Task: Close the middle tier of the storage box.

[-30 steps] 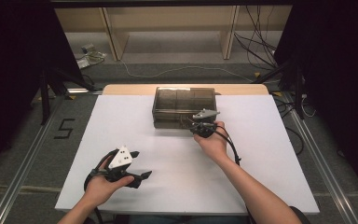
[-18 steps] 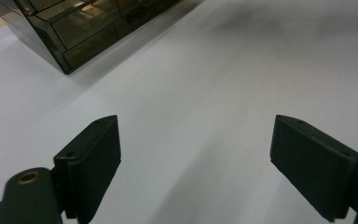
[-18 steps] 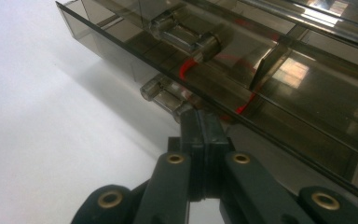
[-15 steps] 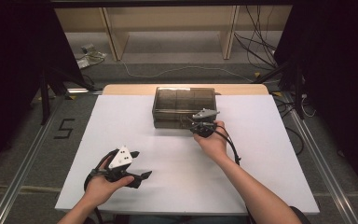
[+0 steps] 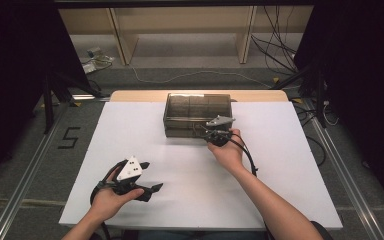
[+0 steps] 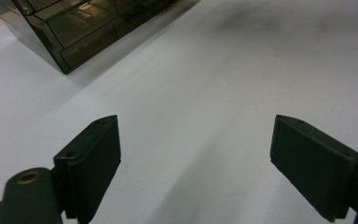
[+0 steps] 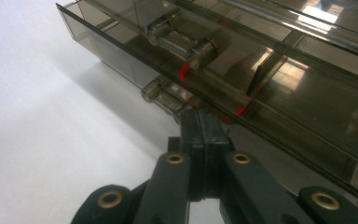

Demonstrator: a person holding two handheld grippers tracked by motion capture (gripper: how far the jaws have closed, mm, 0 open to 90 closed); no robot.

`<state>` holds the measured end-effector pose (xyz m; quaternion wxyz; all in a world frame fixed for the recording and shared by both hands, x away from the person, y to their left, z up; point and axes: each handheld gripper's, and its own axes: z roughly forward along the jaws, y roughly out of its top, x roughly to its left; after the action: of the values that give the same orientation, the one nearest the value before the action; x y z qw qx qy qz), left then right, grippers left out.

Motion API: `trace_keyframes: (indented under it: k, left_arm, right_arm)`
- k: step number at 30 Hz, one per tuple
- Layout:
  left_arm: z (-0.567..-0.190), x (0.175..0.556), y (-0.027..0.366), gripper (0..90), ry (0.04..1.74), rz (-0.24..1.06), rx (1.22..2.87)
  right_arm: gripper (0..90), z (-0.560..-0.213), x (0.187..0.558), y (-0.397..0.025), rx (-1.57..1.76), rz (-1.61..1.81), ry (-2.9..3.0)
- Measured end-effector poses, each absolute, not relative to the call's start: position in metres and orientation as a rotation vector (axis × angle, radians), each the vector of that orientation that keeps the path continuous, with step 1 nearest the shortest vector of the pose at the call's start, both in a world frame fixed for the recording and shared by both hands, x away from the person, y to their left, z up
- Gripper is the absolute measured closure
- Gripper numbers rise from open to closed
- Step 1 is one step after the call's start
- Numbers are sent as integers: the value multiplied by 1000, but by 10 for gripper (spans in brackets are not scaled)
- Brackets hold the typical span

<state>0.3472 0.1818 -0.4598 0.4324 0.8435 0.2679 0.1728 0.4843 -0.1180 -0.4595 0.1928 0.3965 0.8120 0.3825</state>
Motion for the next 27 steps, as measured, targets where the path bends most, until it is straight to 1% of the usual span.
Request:
trace_keyframes:
  k: [27]
  left_arm:
    - [-460,348,182,161,670,427,2104]
  right_arm:
    - [900,-460,487,-117,1117,1067,2271]
